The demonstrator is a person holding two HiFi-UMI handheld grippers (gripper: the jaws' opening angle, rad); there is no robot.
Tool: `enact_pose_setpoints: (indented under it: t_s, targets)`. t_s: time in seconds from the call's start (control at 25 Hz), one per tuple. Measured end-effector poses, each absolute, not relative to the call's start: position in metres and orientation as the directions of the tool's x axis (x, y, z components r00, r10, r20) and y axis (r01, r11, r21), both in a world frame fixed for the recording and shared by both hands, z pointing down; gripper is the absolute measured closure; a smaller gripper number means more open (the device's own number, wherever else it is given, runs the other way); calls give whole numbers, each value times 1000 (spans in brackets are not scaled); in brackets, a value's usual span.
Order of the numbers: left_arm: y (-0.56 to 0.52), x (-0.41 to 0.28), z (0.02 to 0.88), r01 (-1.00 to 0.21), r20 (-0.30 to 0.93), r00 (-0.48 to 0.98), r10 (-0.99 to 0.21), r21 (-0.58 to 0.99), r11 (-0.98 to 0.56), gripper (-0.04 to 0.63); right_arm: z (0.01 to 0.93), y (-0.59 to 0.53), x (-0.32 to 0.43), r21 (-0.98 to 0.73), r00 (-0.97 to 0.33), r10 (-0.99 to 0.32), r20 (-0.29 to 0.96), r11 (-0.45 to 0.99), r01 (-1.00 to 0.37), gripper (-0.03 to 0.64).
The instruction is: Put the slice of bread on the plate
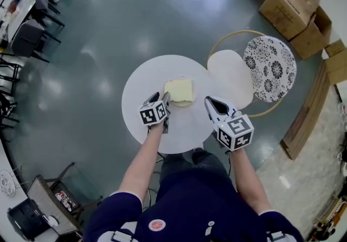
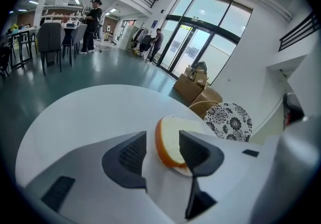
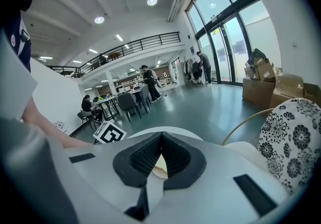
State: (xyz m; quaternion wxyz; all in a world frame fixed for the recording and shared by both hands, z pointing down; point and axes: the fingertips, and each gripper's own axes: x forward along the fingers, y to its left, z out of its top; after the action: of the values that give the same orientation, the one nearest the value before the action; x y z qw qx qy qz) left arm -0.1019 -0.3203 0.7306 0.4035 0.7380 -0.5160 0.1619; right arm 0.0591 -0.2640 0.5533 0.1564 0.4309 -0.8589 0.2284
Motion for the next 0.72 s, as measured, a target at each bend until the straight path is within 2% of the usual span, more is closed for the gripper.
enact_pose_setpoints:
  t_s: [0.44,0.72]
  targets:
    - [-291,-84,621,-820,441,552,-707,442,-364,413,533,-268,38,-272,-626,-671,397,566,-778,612]
    - [-270,-81,550,-803,296,572,-765,391,-450,517,511,-261,19,-265,-685,-647,336,633,-728,612]
